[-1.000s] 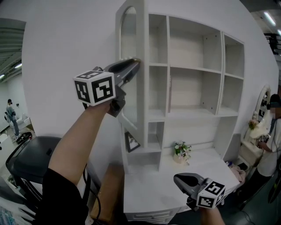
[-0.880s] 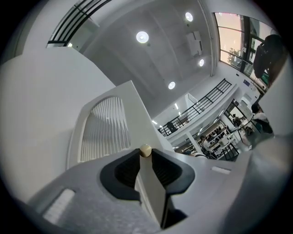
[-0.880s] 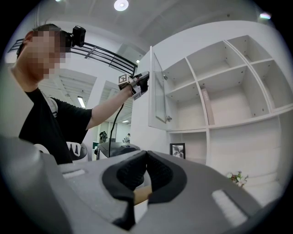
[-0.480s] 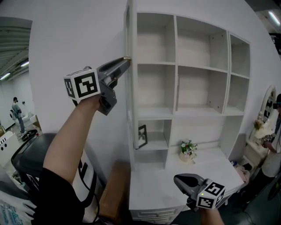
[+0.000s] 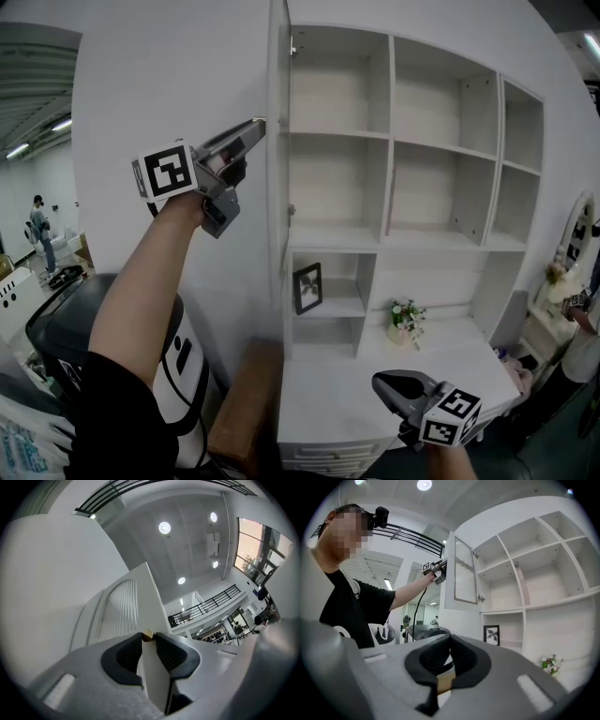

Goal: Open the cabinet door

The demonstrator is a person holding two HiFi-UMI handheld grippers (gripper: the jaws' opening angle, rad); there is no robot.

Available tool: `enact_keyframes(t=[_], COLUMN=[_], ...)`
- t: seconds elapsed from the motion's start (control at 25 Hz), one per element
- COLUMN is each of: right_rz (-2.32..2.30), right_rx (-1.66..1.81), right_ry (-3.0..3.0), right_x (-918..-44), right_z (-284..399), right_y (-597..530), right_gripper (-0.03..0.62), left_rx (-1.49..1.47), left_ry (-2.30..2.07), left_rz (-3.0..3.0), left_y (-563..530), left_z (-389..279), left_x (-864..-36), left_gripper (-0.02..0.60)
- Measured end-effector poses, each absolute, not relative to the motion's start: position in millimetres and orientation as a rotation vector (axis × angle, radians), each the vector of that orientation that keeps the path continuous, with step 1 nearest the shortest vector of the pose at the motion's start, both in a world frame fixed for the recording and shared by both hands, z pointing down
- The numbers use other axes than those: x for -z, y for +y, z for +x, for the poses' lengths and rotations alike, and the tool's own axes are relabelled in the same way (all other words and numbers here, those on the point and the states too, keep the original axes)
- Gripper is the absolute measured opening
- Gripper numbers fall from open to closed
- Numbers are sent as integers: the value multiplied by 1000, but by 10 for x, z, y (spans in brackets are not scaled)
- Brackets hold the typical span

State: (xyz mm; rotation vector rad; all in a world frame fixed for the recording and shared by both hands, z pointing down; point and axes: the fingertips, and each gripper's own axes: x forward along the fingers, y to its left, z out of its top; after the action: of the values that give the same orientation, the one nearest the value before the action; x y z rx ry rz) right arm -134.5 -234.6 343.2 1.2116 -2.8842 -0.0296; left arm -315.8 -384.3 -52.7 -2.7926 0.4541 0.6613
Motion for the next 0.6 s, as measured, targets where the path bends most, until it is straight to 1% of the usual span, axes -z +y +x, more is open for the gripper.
enact_keyframes(t=[0.48, 0.52, 0.6], right_rz=[1208, 1208, 1203], right_rx=[23, 27, 34], right_ry=[-2888, -2889, -2893], right_x=[-3435, -3442, -3463], right_z=[-1297, -1310, -1328], right_y=[-2269, -2252, -2213], right_gripper=[0, 0, 0], left_rx=[-640, -631, -622], left_ry=[566, 584, 611], left_rz=[-2722, -2709, -2694], left_y=[-3832, -3811, -3754], left_z=[-3247, -3301, -3407], left_x=[494, 461, 367], left_gripper=[95, 104, 156])
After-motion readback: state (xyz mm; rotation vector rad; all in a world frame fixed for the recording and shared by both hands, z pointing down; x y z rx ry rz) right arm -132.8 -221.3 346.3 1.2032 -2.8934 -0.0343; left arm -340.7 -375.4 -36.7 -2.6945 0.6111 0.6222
